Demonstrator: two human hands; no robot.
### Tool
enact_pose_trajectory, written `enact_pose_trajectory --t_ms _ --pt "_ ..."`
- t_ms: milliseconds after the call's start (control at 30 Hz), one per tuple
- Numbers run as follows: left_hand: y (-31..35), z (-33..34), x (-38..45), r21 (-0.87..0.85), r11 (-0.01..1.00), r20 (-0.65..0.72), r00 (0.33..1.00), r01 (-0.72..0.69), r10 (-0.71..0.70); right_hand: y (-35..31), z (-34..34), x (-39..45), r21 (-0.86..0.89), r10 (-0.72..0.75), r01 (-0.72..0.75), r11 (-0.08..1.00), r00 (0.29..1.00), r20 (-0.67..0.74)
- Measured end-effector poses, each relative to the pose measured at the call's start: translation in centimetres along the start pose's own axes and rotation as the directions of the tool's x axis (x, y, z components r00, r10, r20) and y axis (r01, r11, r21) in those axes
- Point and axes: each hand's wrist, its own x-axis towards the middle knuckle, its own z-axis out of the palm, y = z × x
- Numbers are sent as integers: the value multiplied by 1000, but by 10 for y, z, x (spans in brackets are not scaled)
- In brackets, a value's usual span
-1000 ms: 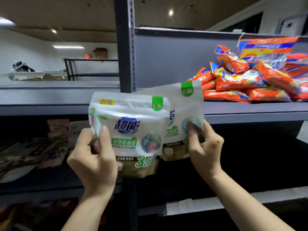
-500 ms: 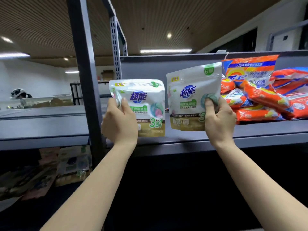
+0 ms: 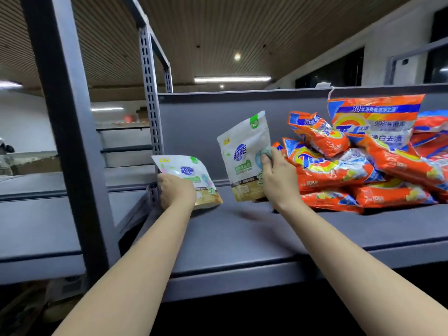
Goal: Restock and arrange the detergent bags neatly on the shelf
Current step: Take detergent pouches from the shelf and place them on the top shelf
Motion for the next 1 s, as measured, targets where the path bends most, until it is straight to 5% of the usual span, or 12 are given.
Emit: enact_pose_trajectory --t_ms 133,333,400,433,500,533,600,1000 --pt "-4 26 16 197 979 256 967 -41 -11 6 29 19 -23 -16 18 1000 997 77" --pt "-8 25 13 300 947 371 929 -117 -3 13 61 34 -126 -97 100 987 995 34" --pt "-8 26 15 305 944 396 918 -130 -2 16 70 34 -289 -92 141 947 980 177" --pt "-7 25 15 299 945 400 916 -132 1 20 75 32 -382 -41 178 907 940 340" --pt "-7 23 15 291 947 403 915 -138 10 29 83 26 -483 136 276 831 742 657" --pt "-7 23 14 290 946 403 915 -143 15 35 87 23 -488 200 303 818 646 737" --pt "-9 21 14 278 947 405 914 -158 34 42 87 21 -493 260 287 821 581 771" --pt "-12 -27 -35 290 915 400 904 -281 151 10 28 -15 -362 122 185 914 725 678"
